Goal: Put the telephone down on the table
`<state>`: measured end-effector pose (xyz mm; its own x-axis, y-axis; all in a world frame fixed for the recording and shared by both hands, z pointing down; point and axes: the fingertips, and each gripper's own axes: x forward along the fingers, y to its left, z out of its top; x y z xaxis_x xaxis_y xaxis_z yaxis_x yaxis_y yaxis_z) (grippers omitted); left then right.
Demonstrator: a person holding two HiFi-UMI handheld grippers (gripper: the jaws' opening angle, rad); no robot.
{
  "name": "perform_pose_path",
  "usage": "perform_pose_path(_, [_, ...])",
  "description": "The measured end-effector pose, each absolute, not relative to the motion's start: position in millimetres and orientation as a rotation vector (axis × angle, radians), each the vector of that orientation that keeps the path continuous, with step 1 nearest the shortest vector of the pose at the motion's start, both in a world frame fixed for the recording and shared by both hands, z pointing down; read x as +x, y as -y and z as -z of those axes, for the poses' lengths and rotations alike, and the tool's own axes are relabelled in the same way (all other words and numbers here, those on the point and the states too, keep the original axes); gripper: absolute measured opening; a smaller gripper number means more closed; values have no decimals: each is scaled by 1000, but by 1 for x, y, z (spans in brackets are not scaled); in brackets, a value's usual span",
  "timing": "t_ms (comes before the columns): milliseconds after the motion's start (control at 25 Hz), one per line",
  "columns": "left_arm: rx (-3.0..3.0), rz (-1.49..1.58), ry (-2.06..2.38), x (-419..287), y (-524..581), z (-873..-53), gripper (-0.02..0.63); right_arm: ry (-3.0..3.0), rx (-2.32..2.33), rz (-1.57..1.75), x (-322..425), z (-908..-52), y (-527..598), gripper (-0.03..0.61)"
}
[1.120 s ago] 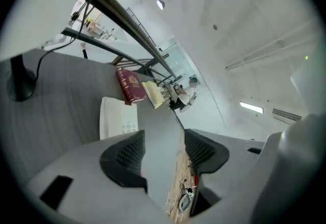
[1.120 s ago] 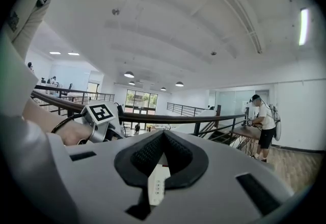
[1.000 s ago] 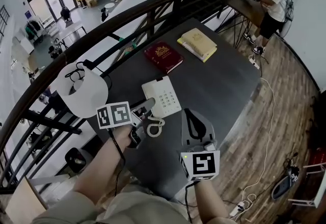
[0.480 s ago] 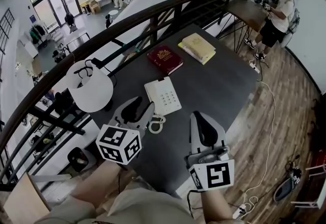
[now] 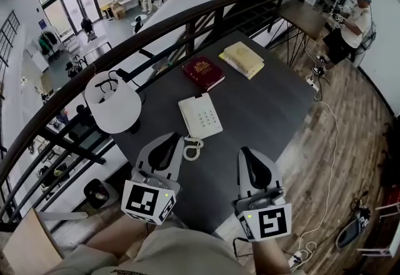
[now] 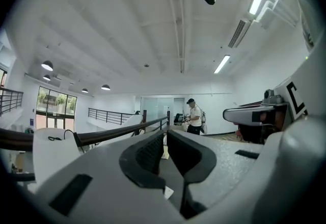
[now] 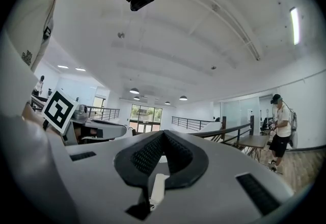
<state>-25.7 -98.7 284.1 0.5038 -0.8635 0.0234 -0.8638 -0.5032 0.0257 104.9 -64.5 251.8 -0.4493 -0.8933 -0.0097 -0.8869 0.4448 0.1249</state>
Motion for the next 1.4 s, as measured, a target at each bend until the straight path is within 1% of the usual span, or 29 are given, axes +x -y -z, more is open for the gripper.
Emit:
perform_pose_path(160, [2675,-26,1569,-30,85,-298,8,2611,1605,123,105,-267,56,0])
perform_pose_path(440, [2707,-31,1624,-33,62,-309,5,2618,1562,84,96,-289,42,0])
perform_pose_path(640, [2733,36,1681,-30,54,-299,5,2635,1575,56,92,-295,35,0])
perform_pose_path(1200, [2760,-17,1685,-24,53,-293,5,2637,1581,152,94,-289,35,0])
perform_pose_path(1400, [2773,-35,1680,-18,53,-294,5,2588,1572,238,88,-286,29,0])
